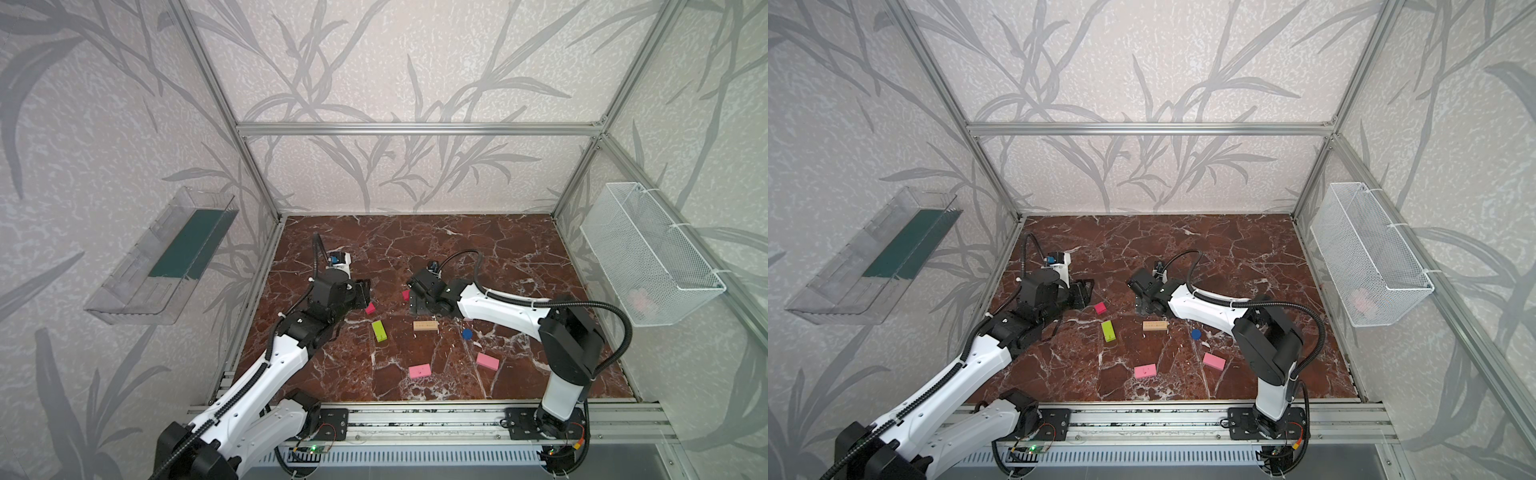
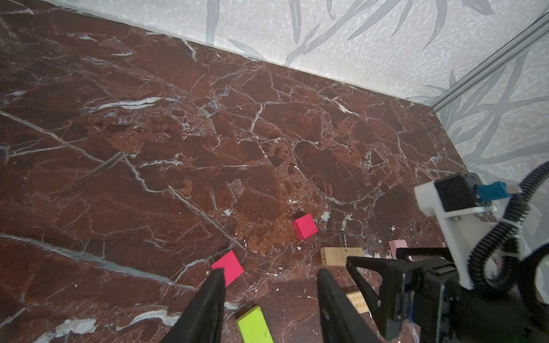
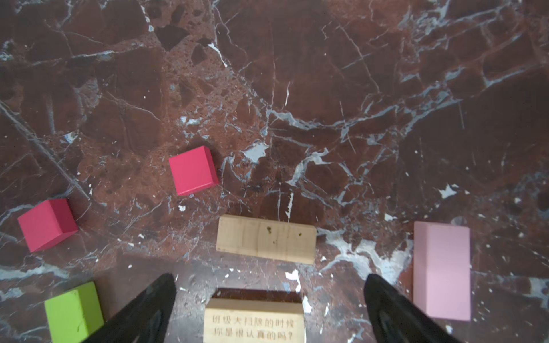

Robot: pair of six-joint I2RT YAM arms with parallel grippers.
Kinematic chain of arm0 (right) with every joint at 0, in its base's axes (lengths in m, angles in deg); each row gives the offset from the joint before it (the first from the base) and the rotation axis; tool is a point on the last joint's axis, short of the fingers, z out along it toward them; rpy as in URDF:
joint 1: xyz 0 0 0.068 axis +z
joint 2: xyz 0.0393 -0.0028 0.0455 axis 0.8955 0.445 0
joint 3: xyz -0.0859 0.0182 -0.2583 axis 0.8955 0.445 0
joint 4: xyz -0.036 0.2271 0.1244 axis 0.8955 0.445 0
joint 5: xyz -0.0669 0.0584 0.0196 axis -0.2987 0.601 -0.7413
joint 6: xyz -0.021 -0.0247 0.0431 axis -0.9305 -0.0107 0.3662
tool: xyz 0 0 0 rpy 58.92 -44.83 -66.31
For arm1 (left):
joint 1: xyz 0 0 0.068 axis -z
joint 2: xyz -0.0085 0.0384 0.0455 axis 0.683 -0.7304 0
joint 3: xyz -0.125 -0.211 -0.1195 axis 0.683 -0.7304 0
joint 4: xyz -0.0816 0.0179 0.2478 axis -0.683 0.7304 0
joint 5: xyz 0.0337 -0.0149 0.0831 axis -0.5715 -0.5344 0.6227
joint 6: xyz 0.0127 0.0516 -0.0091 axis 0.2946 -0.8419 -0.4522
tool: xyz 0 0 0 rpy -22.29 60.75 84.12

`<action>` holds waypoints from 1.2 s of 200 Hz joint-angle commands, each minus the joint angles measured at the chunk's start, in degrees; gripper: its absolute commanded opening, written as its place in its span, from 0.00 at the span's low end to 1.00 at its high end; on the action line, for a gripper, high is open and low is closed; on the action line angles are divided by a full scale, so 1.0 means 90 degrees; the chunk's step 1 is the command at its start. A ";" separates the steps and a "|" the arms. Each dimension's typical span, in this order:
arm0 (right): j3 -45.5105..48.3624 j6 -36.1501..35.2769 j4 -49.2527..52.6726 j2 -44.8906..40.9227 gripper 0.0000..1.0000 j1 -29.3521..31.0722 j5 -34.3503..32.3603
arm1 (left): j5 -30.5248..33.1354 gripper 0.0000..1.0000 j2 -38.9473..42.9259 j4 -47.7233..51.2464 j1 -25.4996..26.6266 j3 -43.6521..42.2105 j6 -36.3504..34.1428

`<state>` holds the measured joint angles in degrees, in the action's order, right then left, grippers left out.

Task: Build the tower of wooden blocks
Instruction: 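Close the right gripper on the plain wood bar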

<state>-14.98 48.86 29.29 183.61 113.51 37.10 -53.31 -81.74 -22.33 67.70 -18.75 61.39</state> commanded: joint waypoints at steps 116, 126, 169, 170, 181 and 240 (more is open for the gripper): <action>-0.0428 0.0211 0.0011 0.1034 0.99 -0.0264 -0.0001 | -0.0071 0.49 -0.0010 -0.0063 -0.0150 -0.0097 -0.0015; -0.0445 0.0214 -0.0002 0.1064 0.99 -0.0276 0.0009 | -0.0085 0.49 -0.0023 -0.0072 -0.0158 -0.0097 -0.0008; -0.0601 0.0196 0.0012 0.1217 0.99 -0.0284 0.0077 | -0.0109 0.49 -0.0059 -0.0083 -0.0195 -0.0099 -0.0007; -0.0607 0.0199 0.0011 0.1220 0.99 -0.0284 0.0076 | -0.0112 0.49 -0.0060 -0.0083 -0.0196 -0.0098 -0.0007; -0.0632 0.0199 0.0028 0.1241 0.99 -0.0294 0.0112 | -0.0125 0.49 -0.0062 -0.0092 -0.0210 -0.0101 -0.0004; -0.0682 0.0300 0.0135 0.1308 0.91 -0.0304 0.0284 | -0.0154 0.49 -0.0078 -0.0092 -0.0245 -0.0106 0.0003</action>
<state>-19.77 50.65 29.37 194.43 110.97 39.35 -54.58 -82.40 -22.35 65.89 -19.08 61.37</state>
